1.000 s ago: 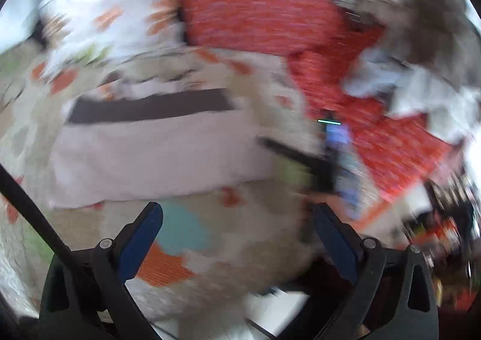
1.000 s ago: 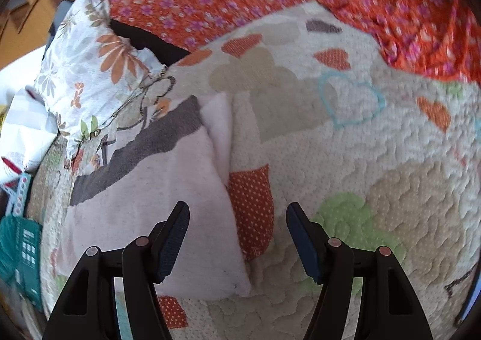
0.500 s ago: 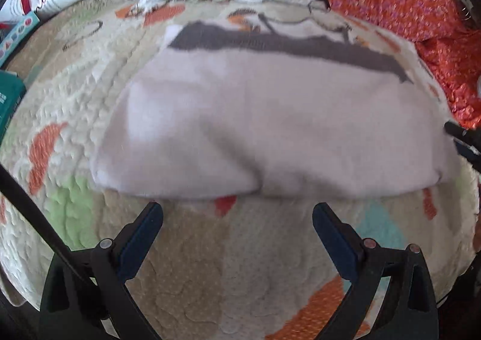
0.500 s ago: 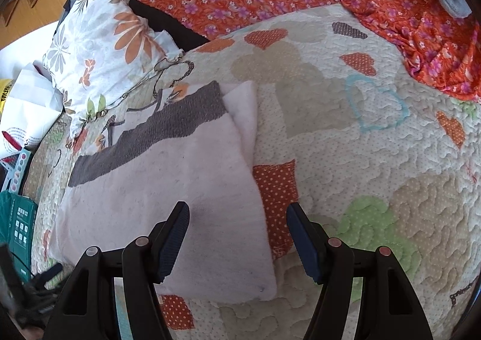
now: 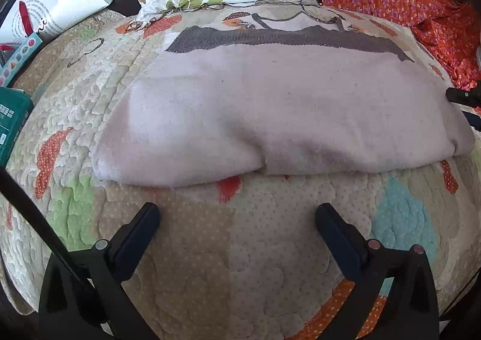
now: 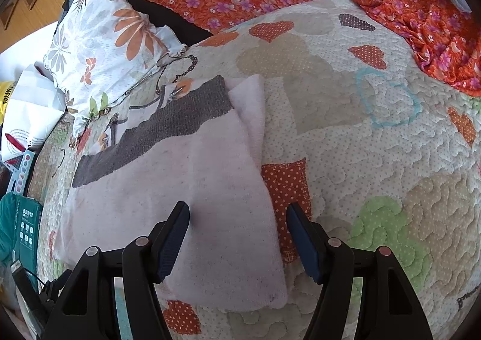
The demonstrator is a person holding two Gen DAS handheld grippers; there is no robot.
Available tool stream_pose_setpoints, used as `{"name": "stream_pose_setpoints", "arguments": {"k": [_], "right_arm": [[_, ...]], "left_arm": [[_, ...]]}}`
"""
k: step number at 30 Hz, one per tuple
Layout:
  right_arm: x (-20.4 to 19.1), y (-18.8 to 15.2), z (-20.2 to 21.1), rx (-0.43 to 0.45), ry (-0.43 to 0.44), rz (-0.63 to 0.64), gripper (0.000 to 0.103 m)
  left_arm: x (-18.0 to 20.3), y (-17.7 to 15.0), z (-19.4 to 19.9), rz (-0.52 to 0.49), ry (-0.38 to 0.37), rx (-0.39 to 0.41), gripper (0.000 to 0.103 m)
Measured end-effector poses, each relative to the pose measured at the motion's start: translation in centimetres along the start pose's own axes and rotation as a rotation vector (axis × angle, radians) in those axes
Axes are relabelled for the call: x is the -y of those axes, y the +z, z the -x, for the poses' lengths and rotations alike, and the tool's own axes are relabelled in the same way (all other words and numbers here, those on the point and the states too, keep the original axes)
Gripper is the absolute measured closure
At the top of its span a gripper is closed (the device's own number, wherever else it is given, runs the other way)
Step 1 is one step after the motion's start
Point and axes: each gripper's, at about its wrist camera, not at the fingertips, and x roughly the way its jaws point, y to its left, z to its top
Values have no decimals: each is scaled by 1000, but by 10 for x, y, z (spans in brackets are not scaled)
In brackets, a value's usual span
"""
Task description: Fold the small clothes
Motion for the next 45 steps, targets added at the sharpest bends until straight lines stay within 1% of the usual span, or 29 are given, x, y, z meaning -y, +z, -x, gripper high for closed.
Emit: {"name": "stream_pose_setpoints", "arguments": {"k": [2, 3, 5, 7, 8, 9, 11, 12, 13, 14, 17, 19, 22, 26, 27, 30, 34, 35, 36, 37, 38, 39, 40, 41, 42, 45], "right_arm": [[0, 0, -1, -1, 0, -2, 31], [0, 0, -1, 0, 1, -2, 31], [1, 0, 0, 4, 3, 1, 31], [0, 1, 3, 14, 5, 5, 31], [-1, 1, 4, 20, 5, 9, 31], [-1, 1, 6, 26, 5, 12, 31], [-4, 0, 7, 32, 5, 22, 31], [-5, -1, 6, 32, 4, 28, 31], [-6, -1, 6, 30, 3, 32, 31], [-7, -2, 6, 29, 2, 36, 31], [-8, -3, 5, 26, 3, 41, 31], [-8, -3, 6, 30, 6, 42, 31], [-7, -3, 10, 40, 6, 41, 31], [-4, -3, 14, 47, 8, 30, 31], [-4, -3, 16, 49, 10, 27, 31], [-7, -3, 17, 56, 16, 35, 31], [-19, -7, 18, 75, 14, 95, 31], [-23, -8, 18, 82, 16, 110, 31], [-28, -10, 19, 95, 24, 131, 31], [-32, -11, 20, 106, 30, 146, 31], [-37, -13, 22, 118, 36, 164, 31], [-46, -17, 23, 133, 38, 195, 31], [-54, -19, 24, 141, 31, 220, 31], [-66, -20, 23, 144, 21, 260, 31], [-78, -19, 21, 135, 22, 294, 31], [-115, -14, 14, 112, 60, 352, 31]], "left_arm": [[0, 1, 3, 0, -11, -14, 1], [0, 1, 7, 1, -40, -12, 7], [-2, 4, 17, 11, -103, 15, 16], [-9, 12, 30, 31, -138, 64, 17], [-17, 19, 39, 52, -137, 102, 17], [-23, 23, 44, 66, -128, 122, 17], [-41, 35, 49, 107, -93, 154, 17], [-54, 41, 49, 146, -65, 161, 16], [-63, 44, 47, 169, -49, 156, 15], [-75, 49, 39, 194, -33, 129, 12], [-99, 52, 19, 263, -17, 64, 12], [-115, 51, 3, 327, -50, 14, 12], [-126, 51, -13, 390, -82, -9, 12], [-125, 64, -31, 404, -125, -34, 11], [-125, 68, -34, 397, -126, -40, 9], [-120, 80, -41, 382, -125, -57, 9], [-118, 81, -42, 389, -110, -64, 8], [-118, 81, -42, 389, -103, -67, 10], [-117, 81, -40, 393, -93, -70, 19], [-118, 80, -38, 404, -86, -78, 25], [-120, 78, -35, 424, -97, -86, 34], [-122, 77, -33, 451, -124, -92, 45], [-124, 76, -30, 476, -162, -101, 51], [-124, 75, -29, 491, -191, -112, 61], [-124, 75, -29, 501, -212, -121, 68], [-125, 74, -25, 503, -217, -126, 75]]}}
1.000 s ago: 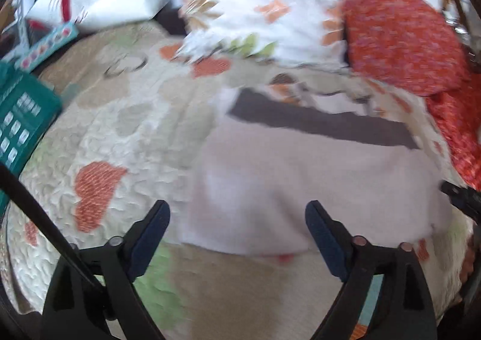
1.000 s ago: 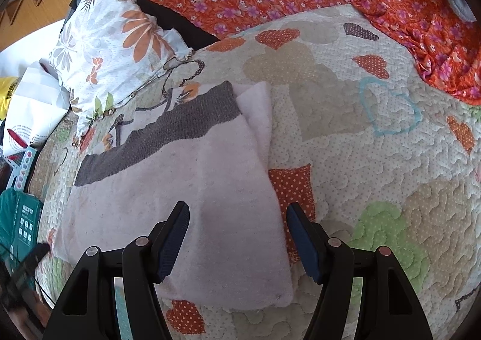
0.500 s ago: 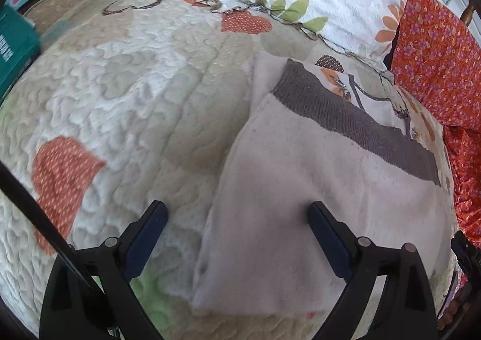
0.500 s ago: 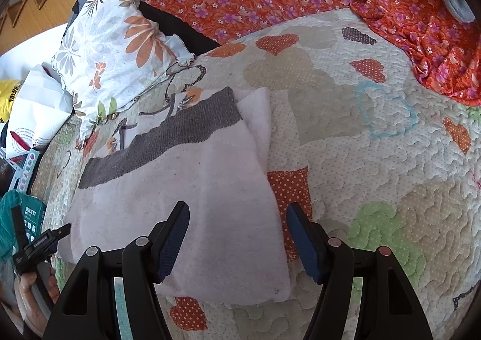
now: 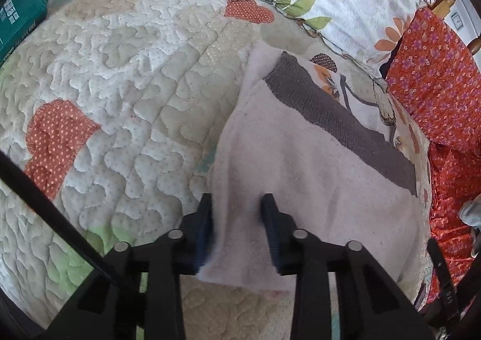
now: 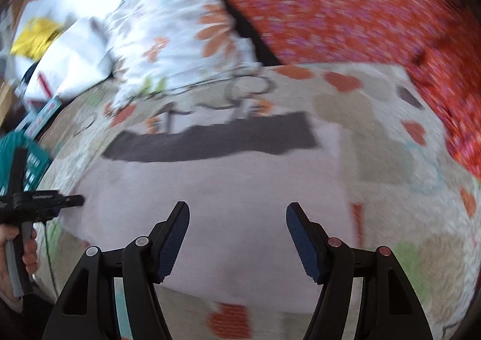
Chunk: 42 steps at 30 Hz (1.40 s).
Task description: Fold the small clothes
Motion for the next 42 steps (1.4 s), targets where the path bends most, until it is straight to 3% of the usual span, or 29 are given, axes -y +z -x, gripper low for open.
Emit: {"name": "stream_pose_setpoints", "arguments": {"k": [5, 8, 14, 16, 18, 20, 24, 28, 33, 38, 42], "right_arm": [[-77, 42, -48, -101, 163, 61, 31], [-134, 63, -96, -216, 248, 114, 31], [-224, 73, -169, -424, 309, 170, 31], [-251, 69, -189, -470, 256, 226, 31], [-276, 61, -208, -520, 148, 323, 31], [-293, 53, -215, -514, 40, 420, 33], [-304, 40, -212, -460, -79, 517, 66], [-298, 34, -203, -413, -78, 544, 89], [-252, 63, -169, -349, 49, 362, 94], [-145, 102, -115, -227, 118, 168, 94], [-24, 103, -62, -141, 72, -15, 94]], "left_arm": [[-16, -7, 10, 30, -12, 5, 81], [-26, -16, 11, 61, -28, -8, 82], [-47, -26, 14, 160, -156, -51, 82], [-54, -28, 13, 201, -198, -72, 82], [-59, -30, 14, 233, -227, -86, 82], [-61, -32, 17, 243, -238, -95, 82], [-65, -40, 29, 255, -250, -100, 82], [-62, -43, 49, 240, -252, -49, 72], [-61, -39, 68, 241, -235, 32, 59], [-46, -40, 64, 219, -220, 30, 54], [-21, -46, 43, 168, -224, -30, 54]]}}
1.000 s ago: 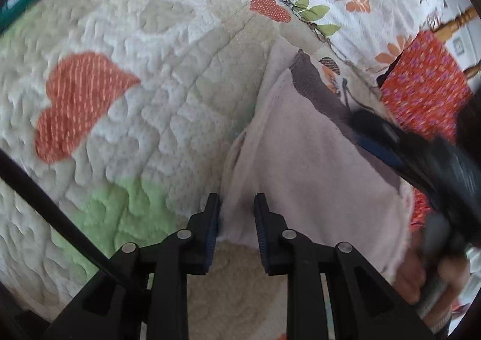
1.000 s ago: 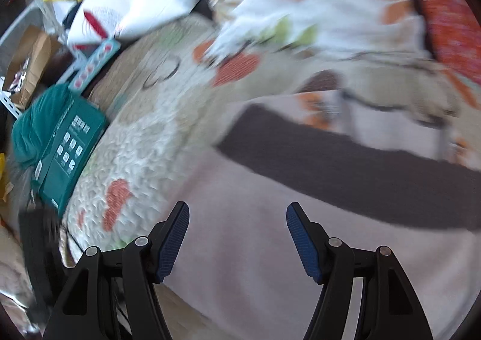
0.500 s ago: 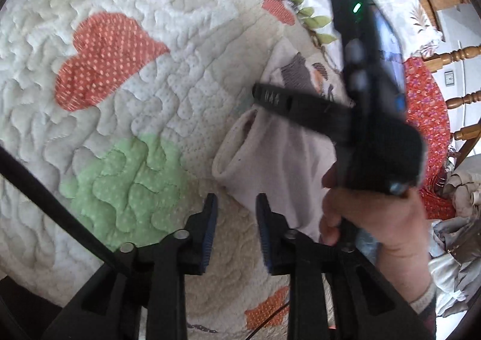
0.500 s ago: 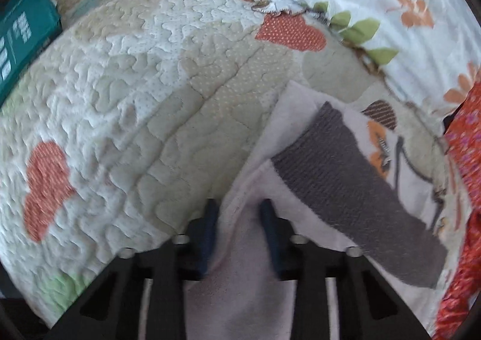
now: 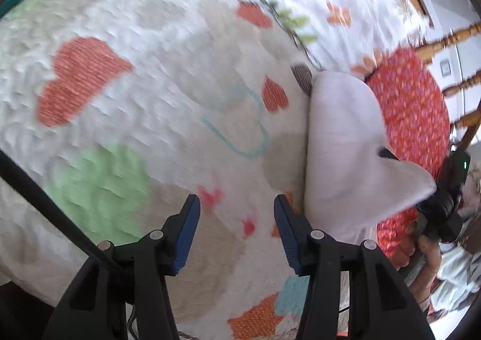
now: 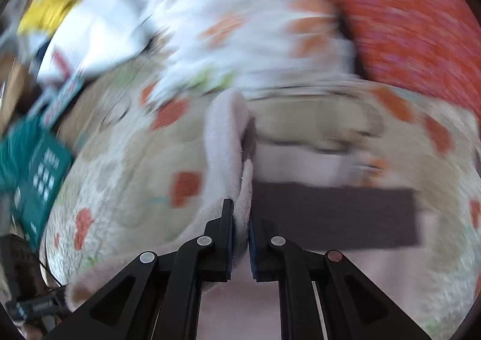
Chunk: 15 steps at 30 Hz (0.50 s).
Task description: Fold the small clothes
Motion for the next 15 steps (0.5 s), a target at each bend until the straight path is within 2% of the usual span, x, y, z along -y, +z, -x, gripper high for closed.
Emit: {"name": "stream_pose_setpoints", "arguments": {"k": [2, 3, 6, 10, 15], "right_arm": [[59, -10, 16, 8, -38, -112, 94], [91, -21, 19, 3, -90, -152, 94], [145, -50, 15, -42, -186, -218, 96], [172, -72, 19, -41, -156, -288, 99], [174, -72, 60, 52, -134, -351, 94]], "left_arm": [[15, -4, -16, -39, 9, -28, 54], [24, -7, -24, -61, 15, -39, 54], [51, -16, -46, -134, 27, -77, 54], [82, -30, -67, -208, 40, -114, 54], [98, -36, -73, -251, 49, -113, 54]]}}
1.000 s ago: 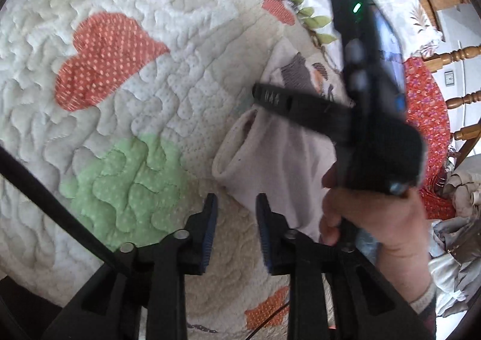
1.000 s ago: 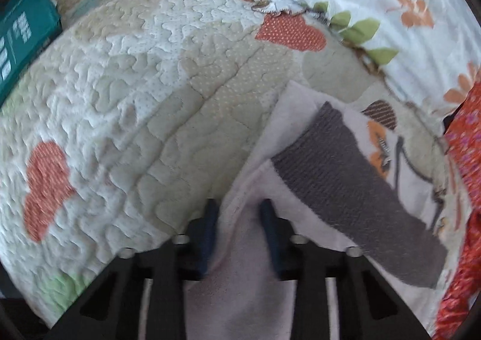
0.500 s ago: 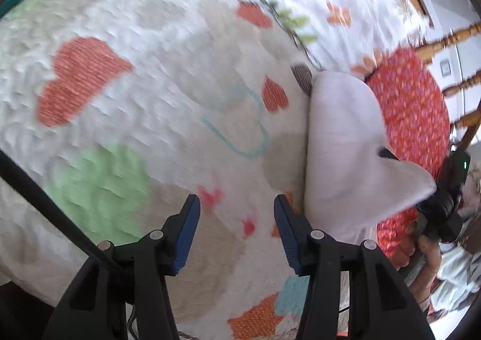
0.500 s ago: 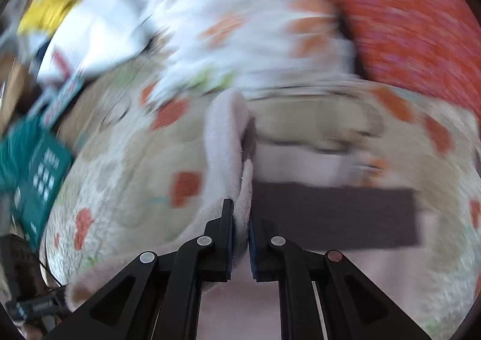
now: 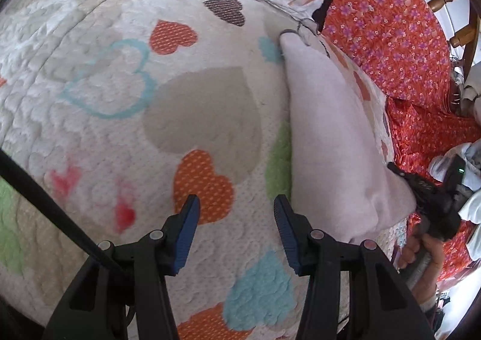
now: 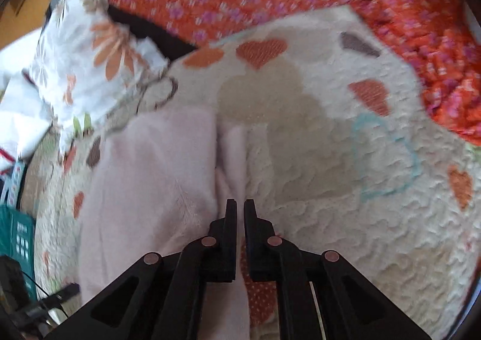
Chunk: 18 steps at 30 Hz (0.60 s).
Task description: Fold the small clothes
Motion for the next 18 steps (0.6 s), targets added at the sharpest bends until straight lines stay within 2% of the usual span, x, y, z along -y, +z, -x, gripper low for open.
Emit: {"name": "stream_pose_setpoints", "arguments": {"k": [1, 2, 3, 4, 5, 7, 8, 9, 10, 13, 18], "right_arm": [[-1, -2, 7, 8, 28, -14, 90], [-1, -3, 16, 23, 75, -33, 73], [-4, -6, 21, 32, 100, -38, 49], [-9, -8, 21, 31, 110, -30, 40], [-15, -9, 18, 20, 113, -10, 34], [-29, -16, 2, -36, 68, 62, 34], [-33, -22, -8, -69, 50, 85, 43], [-35, -29, -21, -123, 65, 88, 89], [-31, -37, -23, -145, 90, 71, 94], [-31, -53, -2, -113, 98, 101, 95], [-19, -96, 10, -157, 84, 128, 95]], "left_arm": [[0, 1, 1, 3, -7, 1, 54], [-1, 1, 3, 5, -15, 3, 54], [0, 2, 5, 7, -19, 7, 54], [4, 6, 1, 9, -21, 9, 53], [5, 8, 1, 9, -22, 11, 52], [7, 10, 0, 11, -22, 14, 51], [7, 9, -1, 12, -19, 14, 51], [7, 9, -1, 12, -15, 16, 51], [7, 8, -1, 14, -12, 18, 51], [6, 8, -1, 22, -6, 32, 51], [13, 8, -12, 1, -3, 20, 50]]}}
